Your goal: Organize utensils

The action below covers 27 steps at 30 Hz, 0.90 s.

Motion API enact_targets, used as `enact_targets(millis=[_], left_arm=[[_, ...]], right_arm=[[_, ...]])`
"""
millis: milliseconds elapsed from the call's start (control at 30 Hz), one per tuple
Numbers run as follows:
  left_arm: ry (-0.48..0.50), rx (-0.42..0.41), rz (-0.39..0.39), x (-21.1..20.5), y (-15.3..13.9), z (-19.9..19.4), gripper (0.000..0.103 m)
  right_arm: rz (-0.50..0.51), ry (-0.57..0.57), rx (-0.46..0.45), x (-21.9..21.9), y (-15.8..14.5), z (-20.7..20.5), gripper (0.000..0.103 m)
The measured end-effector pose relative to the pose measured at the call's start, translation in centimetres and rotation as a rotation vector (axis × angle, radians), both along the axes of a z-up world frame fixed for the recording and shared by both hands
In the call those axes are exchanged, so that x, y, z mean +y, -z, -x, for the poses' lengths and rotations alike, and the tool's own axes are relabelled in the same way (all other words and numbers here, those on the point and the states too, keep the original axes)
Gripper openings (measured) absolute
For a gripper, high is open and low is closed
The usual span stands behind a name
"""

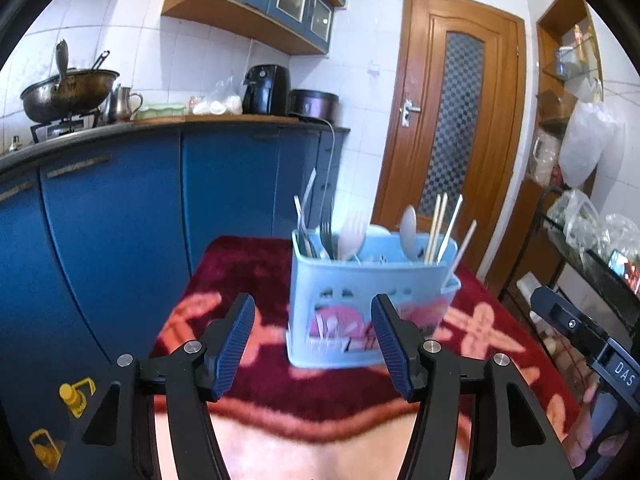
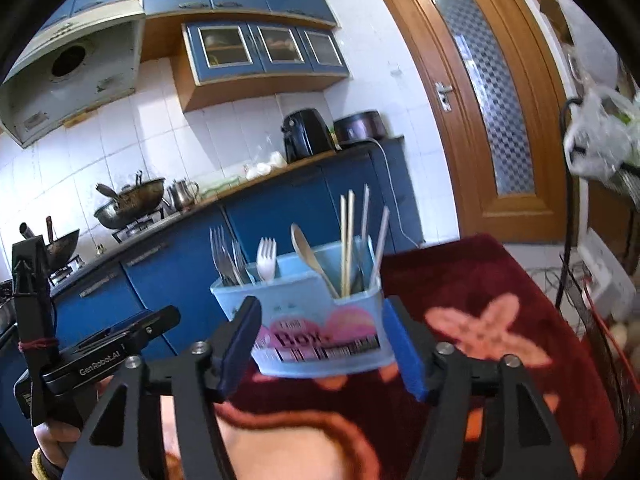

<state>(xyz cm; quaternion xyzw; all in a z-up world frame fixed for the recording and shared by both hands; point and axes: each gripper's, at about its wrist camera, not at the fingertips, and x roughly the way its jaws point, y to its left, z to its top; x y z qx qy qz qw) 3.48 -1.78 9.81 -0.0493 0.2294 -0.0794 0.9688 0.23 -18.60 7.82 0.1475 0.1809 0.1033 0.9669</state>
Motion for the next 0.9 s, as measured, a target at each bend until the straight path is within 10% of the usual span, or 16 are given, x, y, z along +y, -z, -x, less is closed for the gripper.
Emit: enact_targets(millis=[900], left_arm=[[0.000,0.133,-0.042,-2.1,6.6,-1.0,0.062]], right_arm=[[0.053,0.059,0.126,-0.3,6.3,0.5,0.076]])
